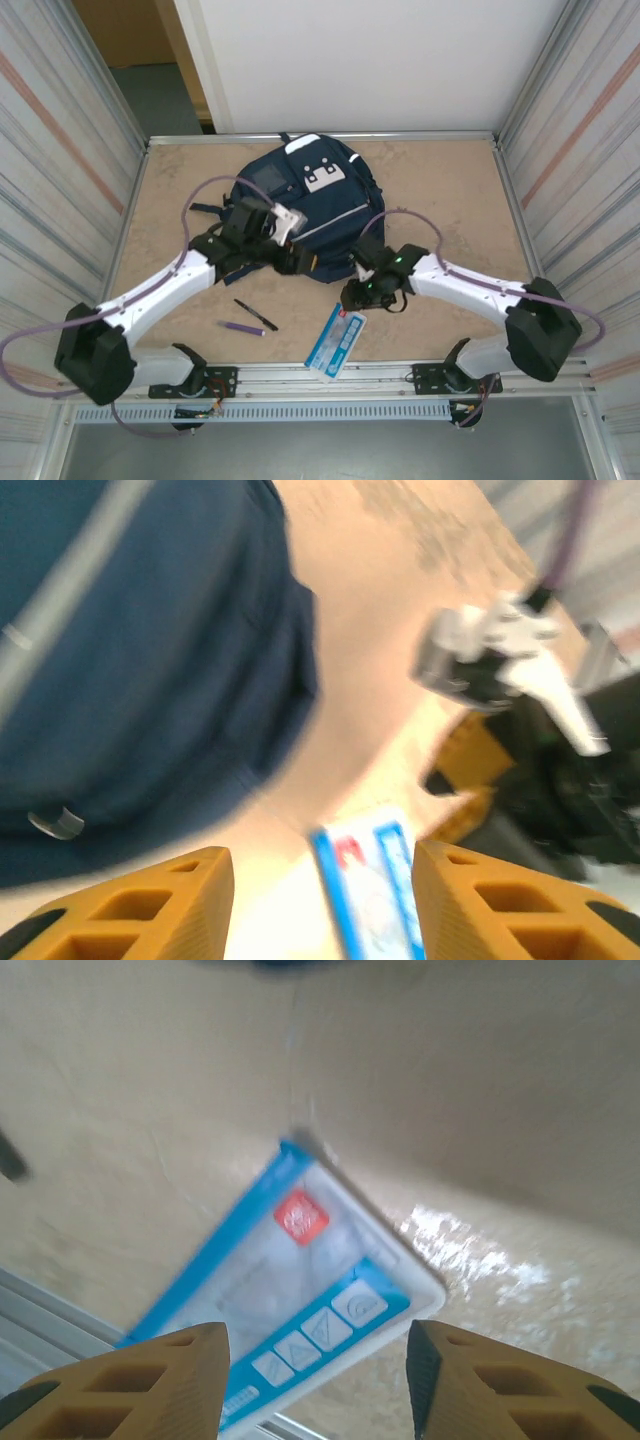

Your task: Pack the student bag

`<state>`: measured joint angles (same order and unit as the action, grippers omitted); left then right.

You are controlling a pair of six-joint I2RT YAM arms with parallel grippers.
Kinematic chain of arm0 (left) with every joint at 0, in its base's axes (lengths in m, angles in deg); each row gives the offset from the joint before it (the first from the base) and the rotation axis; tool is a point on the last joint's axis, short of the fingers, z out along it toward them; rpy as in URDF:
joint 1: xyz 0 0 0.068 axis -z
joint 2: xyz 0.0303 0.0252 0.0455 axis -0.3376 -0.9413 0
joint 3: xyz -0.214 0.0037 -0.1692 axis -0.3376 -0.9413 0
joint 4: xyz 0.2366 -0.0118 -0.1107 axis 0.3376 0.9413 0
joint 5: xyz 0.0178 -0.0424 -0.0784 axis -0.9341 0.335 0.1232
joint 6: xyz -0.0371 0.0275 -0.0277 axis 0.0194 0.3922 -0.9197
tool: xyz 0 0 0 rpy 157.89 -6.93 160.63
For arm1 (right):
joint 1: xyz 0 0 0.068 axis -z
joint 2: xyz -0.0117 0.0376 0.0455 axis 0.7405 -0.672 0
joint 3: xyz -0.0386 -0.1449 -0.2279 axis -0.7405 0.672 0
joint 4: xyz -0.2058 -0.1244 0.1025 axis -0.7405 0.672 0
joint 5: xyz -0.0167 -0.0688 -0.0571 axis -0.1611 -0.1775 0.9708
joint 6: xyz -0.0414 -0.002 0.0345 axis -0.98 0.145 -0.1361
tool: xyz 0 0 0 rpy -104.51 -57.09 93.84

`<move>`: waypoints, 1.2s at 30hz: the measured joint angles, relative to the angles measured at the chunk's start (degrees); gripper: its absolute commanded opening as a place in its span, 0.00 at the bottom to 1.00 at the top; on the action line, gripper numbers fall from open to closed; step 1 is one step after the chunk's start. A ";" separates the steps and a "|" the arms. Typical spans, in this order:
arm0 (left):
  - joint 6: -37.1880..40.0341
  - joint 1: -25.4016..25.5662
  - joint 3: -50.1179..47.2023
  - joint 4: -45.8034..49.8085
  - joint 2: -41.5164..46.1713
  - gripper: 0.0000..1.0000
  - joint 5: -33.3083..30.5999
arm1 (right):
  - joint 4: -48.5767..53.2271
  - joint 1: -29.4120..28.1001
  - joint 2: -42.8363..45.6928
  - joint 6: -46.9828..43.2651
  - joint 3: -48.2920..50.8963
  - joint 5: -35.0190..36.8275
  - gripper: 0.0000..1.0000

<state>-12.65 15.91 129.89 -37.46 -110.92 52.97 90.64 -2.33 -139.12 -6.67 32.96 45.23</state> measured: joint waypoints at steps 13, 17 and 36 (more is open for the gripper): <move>-8.76 7.08 -11.91 -1.79 4.48 0.57 4.02 | -8.90 -3.80 -9.31 4.72 3.17 6.27 0.23; -11.61 10.25 -11.72 -5.62 -3.17 0.57 3.76 | -13.07 0.09 -7.41 4.55 5.79 5.84 0.24; -21.29 10.08 -0.09 -1.75 -25.16 0.53 1.55 | -29.70 2.56 -5.29 -0.02 13.14 -2.19 0.21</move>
<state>-33.94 25.98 129.80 -39.21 -136.07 54.52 60.94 0.23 -144.41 -6.69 46.10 43.04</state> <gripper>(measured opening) 0.534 0.209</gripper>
